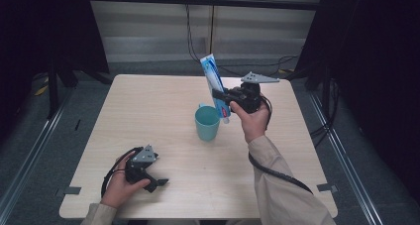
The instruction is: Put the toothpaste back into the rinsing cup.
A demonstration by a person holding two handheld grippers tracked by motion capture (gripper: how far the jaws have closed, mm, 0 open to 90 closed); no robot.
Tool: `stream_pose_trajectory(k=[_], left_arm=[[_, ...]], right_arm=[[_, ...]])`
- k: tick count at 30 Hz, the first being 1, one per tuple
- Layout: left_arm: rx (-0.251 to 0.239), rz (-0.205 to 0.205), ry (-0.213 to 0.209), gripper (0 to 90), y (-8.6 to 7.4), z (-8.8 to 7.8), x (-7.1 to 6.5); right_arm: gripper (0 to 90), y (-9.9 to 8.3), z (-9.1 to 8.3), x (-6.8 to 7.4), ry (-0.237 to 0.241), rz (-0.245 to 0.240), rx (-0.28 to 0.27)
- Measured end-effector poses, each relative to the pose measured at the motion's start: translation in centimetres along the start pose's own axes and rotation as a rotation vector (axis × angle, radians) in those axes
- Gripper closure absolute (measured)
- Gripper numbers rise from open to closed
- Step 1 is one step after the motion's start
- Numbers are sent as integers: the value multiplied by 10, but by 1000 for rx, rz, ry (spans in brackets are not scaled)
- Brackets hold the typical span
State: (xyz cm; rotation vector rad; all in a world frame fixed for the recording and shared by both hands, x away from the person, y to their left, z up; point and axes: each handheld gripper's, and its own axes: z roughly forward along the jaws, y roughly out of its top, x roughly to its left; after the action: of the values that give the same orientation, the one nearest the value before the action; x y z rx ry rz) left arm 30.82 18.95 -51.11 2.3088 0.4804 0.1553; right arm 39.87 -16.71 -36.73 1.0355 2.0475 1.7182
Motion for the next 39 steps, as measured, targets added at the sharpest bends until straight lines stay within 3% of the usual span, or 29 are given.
stream_pose_trajectory(k=[39], left_arm=[[0,0,0,0,0,0,0]], right_arm=[[742,-5,36,-1,6,-13,12]])
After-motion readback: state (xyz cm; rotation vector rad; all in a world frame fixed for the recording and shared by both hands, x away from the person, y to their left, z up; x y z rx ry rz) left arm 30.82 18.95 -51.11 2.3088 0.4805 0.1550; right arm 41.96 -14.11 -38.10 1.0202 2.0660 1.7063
